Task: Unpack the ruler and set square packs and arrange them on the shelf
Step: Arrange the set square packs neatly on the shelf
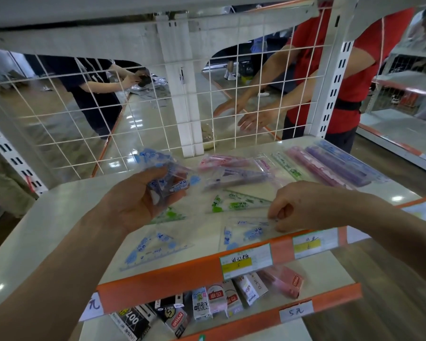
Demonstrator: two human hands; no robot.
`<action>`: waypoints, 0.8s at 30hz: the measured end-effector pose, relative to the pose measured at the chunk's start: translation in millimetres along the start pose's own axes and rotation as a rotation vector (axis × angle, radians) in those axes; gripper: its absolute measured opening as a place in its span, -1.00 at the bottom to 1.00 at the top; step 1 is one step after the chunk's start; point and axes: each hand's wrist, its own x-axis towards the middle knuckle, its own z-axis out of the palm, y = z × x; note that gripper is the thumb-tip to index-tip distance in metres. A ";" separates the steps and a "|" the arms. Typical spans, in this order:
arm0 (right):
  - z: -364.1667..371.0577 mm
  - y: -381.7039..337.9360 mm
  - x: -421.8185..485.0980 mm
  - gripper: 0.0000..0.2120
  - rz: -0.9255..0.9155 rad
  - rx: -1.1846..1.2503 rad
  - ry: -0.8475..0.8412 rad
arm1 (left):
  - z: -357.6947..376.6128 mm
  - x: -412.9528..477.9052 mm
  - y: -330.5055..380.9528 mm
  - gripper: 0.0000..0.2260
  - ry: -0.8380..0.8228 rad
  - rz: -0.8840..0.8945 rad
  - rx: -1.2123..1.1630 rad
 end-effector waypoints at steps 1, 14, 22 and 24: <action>0.2 -0.3 -0.7 -0.82 -0.002 -0.013 -0.006 | 0.0 -0.2 0.8 -0.67 0.002 0.007 -0.003; 2.9 -12.6 3.5 -0.72 -0.062 -0.034 0.014 | -1.0 -4.7 1.4 -0.68 -0.024 0.041 0.039; -17.7 -46.2 19.5 -0.82 -0.082 0.601 0.351 | 14.9 -16.1 -14.8 -0.88 -0.061 0.046 0.030; -20.2 -62.3 28.3 -0.87 -0.078 0.776 0.321 | 17.3 -15.0 -15.6 -0.91 -0.085 0.031 0.022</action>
